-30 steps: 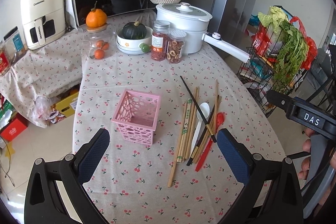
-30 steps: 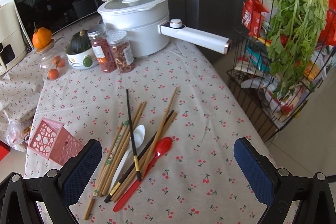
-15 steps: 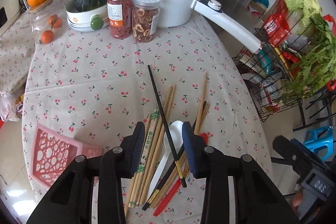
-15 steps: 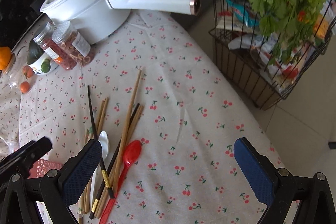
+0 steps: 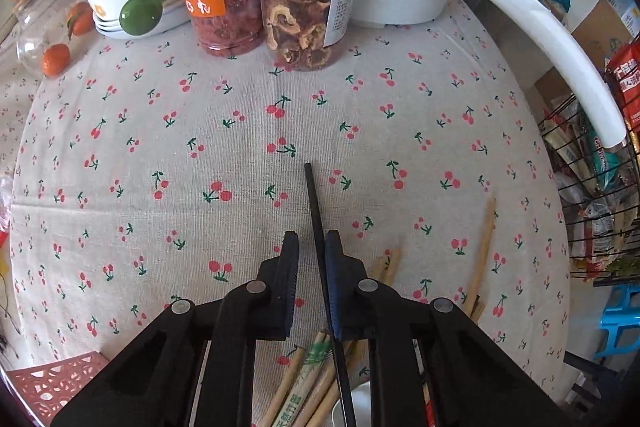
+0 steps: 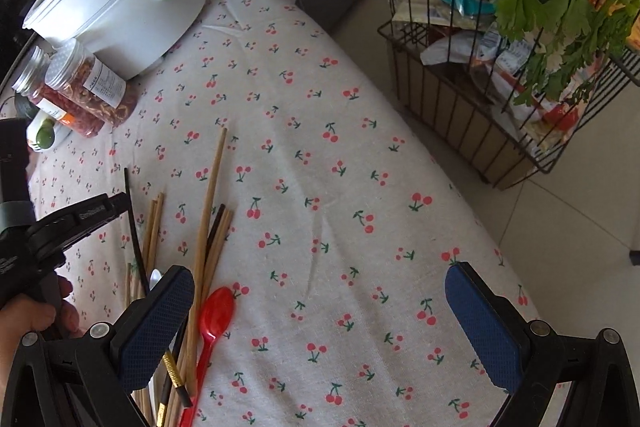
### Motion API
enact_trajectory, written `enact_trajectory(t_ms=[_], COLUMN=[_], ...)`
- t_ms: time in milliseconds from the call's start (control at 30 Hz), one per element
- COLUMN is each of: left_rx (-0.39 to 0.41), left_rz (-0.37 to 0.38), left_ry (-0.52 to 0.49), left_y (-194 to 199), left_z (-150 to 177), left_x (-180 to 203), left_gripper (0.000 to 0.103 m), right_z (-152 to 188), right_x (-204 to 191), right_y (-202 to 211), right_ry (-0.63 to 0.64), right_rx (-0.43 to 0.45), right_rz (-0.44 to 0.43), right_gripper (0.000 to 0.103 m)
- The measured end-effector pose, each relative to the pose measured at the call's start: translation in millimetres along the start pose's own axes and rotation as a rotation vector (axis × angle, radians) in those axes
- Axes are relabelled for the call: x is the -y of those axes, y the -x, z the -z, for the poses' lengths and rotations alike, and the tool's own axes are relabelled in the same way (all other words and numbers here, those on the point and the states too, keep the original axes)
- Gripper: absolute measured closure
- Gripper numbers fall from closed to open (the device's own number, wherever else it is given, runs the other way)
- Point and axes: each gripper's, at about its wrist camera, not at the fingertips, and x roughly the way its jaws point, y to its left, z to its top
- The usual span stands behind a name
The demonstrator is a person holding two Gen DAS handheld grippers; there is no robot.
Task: Organize utensils
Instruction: 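Grasp the black chopstick with the left tool and lift it, then carry the black chopstick toward the pink basket with the left tool while the right tool grasps a wooden chopstick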
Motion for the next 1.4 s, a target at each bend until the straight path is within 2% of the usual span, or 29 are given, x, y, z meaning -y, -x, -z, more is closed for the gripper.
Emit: enact_trajectory(t_ms=[67, 100, 167, 300, 433, 600, 767, 933, 1000, 1200, 1300, 1400], left_rx=[-0.003, -0.008, -0.021, 0.024, 0.087, 0.180, 0.310, 0.427, 0.463, 0.482, 0.458, 0.457], left_rz=[-0.019, -0.018, 0.018, 0.073, 0.147, 0.229, 0.274, 0.294, 0.300, 0.318, 0.346, 0.342], left_ry=[-0.011, -0.024, -0.029, -0.068, -0.103, -0.142, -0.204, -0.246, -0.234, -0.234, -0.214, -0.206], left_y=[-3.3, -3.8, -0.6, 34.6, 86.4, 154.3, 218.5, 259.0, 266.6, 278.4, 278.6, 279.4], left_z=[0.9, 1.7, 6.5, 22.1, 43.5, 77.0, 127.1, 174.2, 186.7, 194.9, 195.2, 196.2], left_x=[0.1, 0.9, -0.1, -0.9, -9.3, -24.9, -47.8, -75.2, -88.9, -122.4, -139.5, -149.8], left_gripper=[0.096, 0.096, 0.097, 0.098, 0.098, 0.098, 0.098, 0.098, 0.098, 0.098, 0.098, 0.098], right_z=[-0.9, -0.4, -0.6, 0.7, 4.5, 10.2, 13.8, 11.9, 9.3, -8.4, -21.0, -30.1], right_x=[-2.9, -4.6, -6.2, -9.3, -10.6, -18.0, -28.2, -44.4, -50.8, -68.2, -76.5, -82.6], right_y=[0.3, 0.4, 0.0, -0.8, -2.4, 0.4, -2.4, -15.2, -26.0, -69.4, -87.0, -104.6], right_ry=[0.002, 0.001, 0.003, 0.006, 0.002, 0.009, -0.005, 0.020, 0.031, 0.064, 0.091, 0.103], right_rx=[0.000, 0.000, -0.003, -0.004, -0.023, -0.028, -0.043, -0.041, -0.041, -0.043, -0.037, -0.039], right_rz=[-0.005, -0.012, -0.032, -0.052, -0.091, -0.124, -0.201, -0.236, -0.221, -0.139, -0.105, -0.067], right_gripper=[0.000, 0.000, 0.000, 0.000, 0.001, 0.011, 0.018, 0.029, 0.036, 0.058, 0.062, 0.067])
